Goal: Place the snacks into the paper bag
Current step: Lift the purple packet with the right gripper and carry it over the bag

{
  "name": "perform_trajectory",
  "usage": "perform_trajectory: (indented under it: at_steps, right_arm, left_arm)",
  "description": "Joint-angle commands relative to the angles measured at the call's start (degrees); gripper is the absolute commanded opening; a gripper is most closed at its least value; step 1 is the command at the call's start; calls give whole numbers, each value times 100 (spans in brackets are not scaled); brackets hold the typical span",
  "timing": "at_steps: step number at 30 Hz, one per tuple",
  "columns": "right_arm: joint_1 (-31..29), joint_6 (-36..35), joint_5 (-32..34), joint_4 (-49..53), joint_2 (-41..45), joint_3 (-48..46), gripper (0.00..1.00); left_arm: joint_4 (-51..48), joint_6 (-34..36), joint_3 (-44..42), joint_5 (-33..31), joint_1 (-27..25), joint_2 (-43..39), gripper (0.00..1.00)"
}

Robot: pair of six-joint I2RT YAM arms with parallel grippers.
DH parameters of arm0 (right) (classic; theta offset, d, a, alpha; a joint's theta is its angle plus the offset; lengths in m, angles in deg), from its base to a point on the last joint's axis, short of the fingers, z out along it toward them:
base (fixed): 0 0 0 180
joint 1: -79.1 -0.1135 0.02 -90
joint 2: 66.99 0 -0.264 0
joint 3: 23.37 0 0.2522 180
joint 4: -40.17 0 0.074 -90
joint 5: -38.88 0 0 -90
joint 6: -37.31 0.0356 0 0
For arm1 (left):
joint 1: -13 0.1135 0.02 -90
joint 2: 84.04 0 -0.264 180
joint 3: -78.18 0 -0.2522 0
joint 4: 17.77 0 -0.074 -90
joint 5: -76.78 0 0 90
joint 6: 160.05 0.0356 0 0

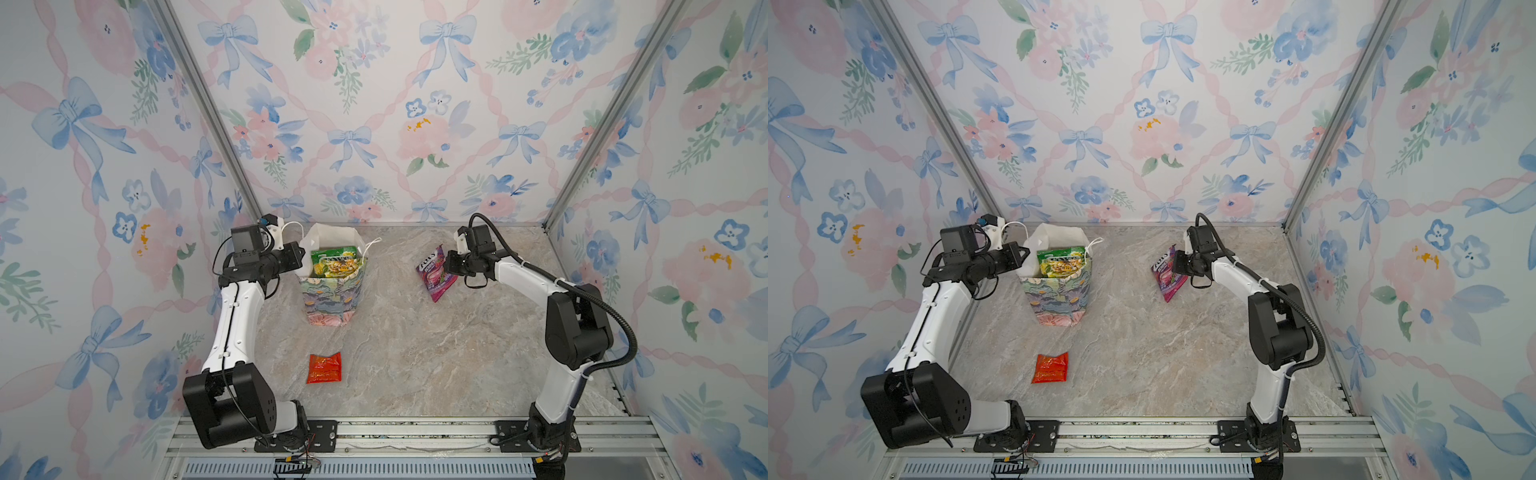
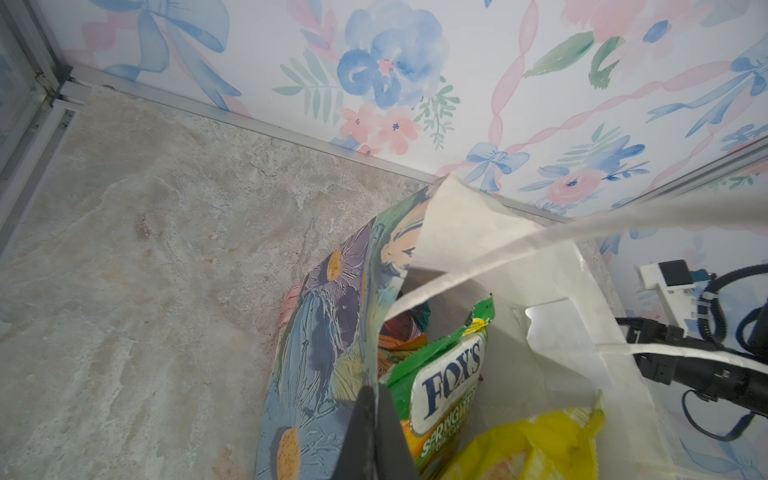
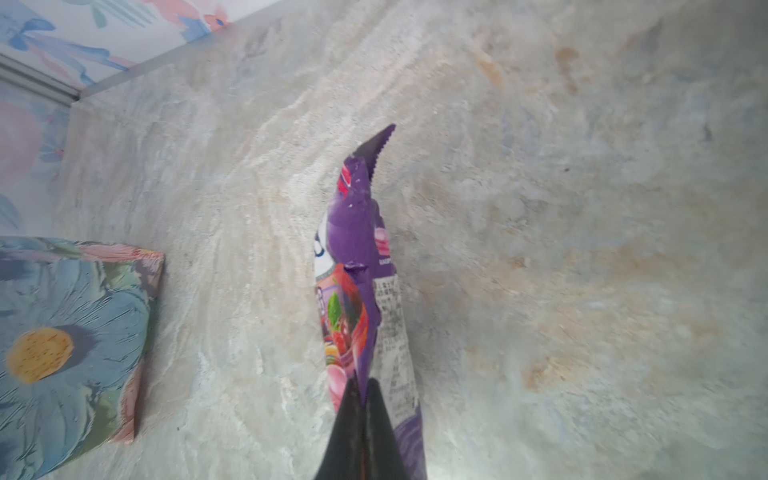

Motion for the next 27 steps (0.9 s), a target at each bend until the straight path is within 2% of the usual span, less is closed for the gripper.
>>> perform_trajectory:
  at_steps: [1, 6, 14, 27]
  right_arm:
    - [-345, -541, 400, 375, 484, 536, 0]
    - [-917, -1141, 914, 762, 702, 1376, 0]
    - [-1479, -1789, 1273, 958, 601, 2791, 0]
    - [-2220, -2671, 1352, 1241, -617, 5362, 0]
  left_arm:
    - [-42, -55, -54, 43, 52, 62, 0]
    - [-46, -52, -53, 83, 63, 73, 0]
    - [-42, -48, -67, 61, 62, 36, 0]
    - [-45, -57, -69, 66, 61, 45, 0]
